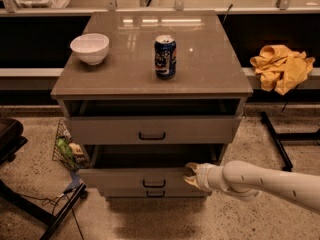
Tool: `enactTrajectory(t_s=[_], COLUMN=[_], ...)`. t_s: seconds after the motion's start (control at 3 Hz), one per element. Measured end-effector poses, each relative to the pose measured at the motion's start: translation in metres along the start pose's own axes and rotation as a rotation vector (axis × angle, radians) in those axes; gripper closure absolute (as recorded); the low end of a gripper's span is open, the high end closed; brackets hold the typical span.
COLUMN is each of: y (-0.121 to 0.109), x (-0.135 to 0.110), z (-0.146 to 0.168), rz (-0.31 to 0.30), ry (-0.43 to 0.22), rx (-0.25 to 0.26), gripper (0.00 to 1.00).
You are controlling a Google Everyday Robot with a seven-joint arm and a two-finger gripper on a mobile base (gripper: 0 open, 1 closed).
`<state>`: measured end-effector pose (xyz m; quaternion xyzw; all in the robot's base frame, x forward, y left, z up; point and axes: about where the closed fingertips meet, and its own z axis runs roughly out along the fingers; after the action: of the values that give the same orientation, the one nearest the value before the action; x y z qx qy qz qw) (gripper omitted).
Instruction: Open middle drawer
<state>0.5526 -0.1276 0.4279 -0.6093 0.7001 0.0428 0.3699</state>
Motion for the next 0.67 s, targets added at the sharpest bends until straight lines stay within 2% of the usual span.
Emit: enactTrajectory(t_s=[0.67], y=[0.0], x=[-0.0001], z=[-0.0002], rz=[0.0], ry=[0.0], rx=[0.0], gripper=[1.0])
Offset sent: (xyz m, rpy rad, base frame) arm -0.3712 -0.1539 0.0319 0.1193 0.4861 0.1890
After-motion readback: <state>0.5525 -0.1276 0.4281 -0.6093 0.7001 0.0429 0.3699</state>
